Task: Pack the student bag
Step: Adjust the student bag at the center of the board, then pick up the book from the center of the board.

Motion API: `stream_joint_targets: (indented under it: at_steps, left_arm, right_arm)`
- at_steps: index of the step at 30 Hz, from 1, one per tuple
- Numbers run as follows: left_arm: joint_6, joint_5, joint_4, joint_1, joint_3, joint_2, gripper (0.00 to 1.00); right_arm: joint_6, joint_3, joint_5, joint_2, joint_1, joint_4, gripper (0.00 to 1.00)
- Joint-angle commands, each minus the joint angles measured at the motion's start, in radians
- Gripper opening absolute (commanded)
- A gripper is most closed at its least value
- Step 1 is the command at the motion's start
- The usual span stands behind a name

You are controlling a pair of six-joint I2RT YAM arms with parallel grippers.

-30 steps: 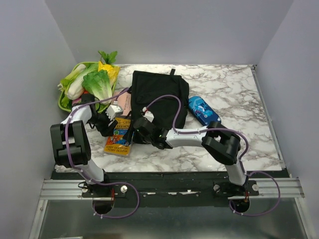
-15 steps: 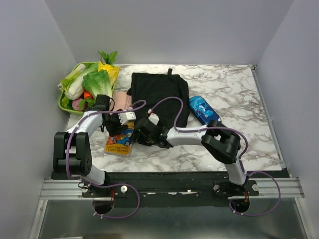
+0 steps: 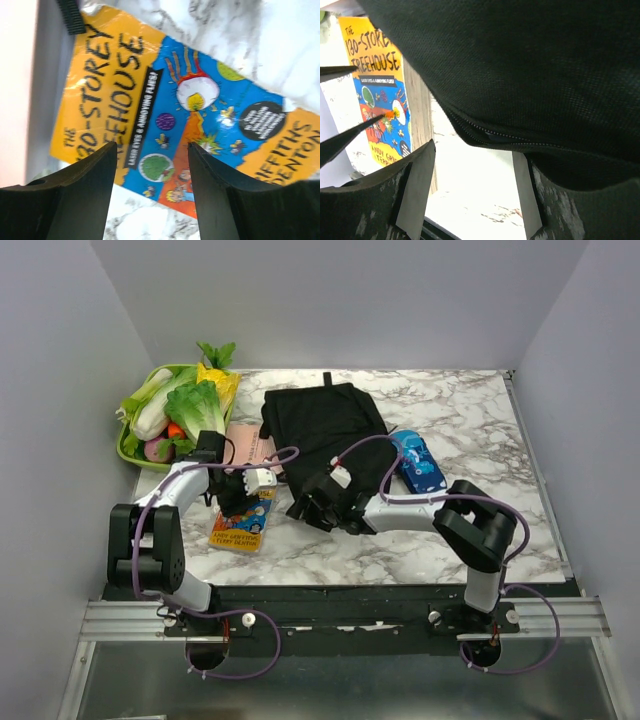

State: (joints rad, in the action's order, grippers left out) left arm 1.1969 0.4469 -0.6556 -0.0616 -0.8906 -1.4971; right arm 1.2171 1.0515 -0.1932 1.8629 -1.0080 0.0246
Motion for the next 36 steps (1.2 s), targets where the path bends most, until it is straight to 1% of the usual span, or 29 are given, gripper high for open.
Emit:
stream_joint_targets:
  at_steps: [1,2,5,7,9,13,15,19,22,25,27,30,32,33,34,36]
  left_arm:
    - [-0.029,0.151,-0.197,0.052,-0.092,-0.054,0.67]
    - [-0.03,0.162,-0.24,0.092,-0.122,-0.064,0.67]
    - [-0.028,0.148,-0.256,0.172,-0.182,-0.103,0.67]
    - [-0.042,0.097,-0.224,0.189,-0.167,-0.114,0.67]
    - [-0.046,0.075,-0.182,0.201,-0.15,-0.118,0.67]
    - [-0.059,0.087,-0.161,0.201,-0.122,-0.143,0.68]
    - [-0.065,0.096,-0.15,0.194,-0.123,-0.158,0.68]
    - [-0.086,0.047,-0.081,0.178,-0.117,-0.222,0.68]
    - [-0.108,0.041,-0.052,0.174,-0.12,-0.247,0.68]
    - [-0.091,0.045,-0.05,0.152,-0.091,-0.229,0.68]
    - [-0.07,0.046,-0.052,0.115,-0.065,-0.204,0.68]
    - [-0.039,0.094,-0.116,0.077,-0.044,-0.152,0.66]
    - [0.022,0.156,-0.2,0.066,-0.045,-0.12,0.66]
    - [0.029,0.168,-0.22,0.065,-0.047,-0.115,0.66]
    - [0.03,0.173,-0.234,0.033,-0.05,-0.109,0.66]
    - [0.024,0.188,-0.262,0.025,-0.054,-0.104,0.66]
  right_arm:
    - [-0.068,0.079,-0.009,0.048,-0.02,-0.002,0.71]
    - [-0.071,0.105,-0.006,0.054,-0.029,0.0,0.71]
    - [-0.076,0.136,-0.02,0.071,-0.061,0.012,0.69]
    - [-0.077,0.157,-0.015,0.082,-0.076,0.02,0.68]
    - [-0.082,0.182,-0.021,0.102,-0.095,0.018,0.68]
    - [-0.068,0.208,-0.009,0.137,-0.107,-0.002,0.69]
    - [-0.062,0.208,-0.012,0.15,-0.107,-0.005,0.7]
    - [-0.062,0.219,-0.028,0.16,-0.107,-0.014,0.7]
    - [-0.06,0.231,-0.034,0.173,-0.107,-0.018,0.7]
    - [-0.067,0.249,-0.034,0.18,-0.107,-0.02,0.71]
    - [-0.068,0.255,-0.032,0.183,-0.107,-0.02,0.71]
    - [-0.061,0.24,-0.032,0.174,-0.106,-0.018,0.71]
    - [-0.053,0.228,-0.032,0.164,-0.106,-0.017,0.71]
    - [-0.05,0.225,-0.034,0.16,-0.107,-0.017,0.71]
    - [-0.047,0.214,-0.032,0.156,-0.107,-0.017,0.71]
    - [-0.044,0.202,-0.034,0.144,-0.107,-0.017,0.71]
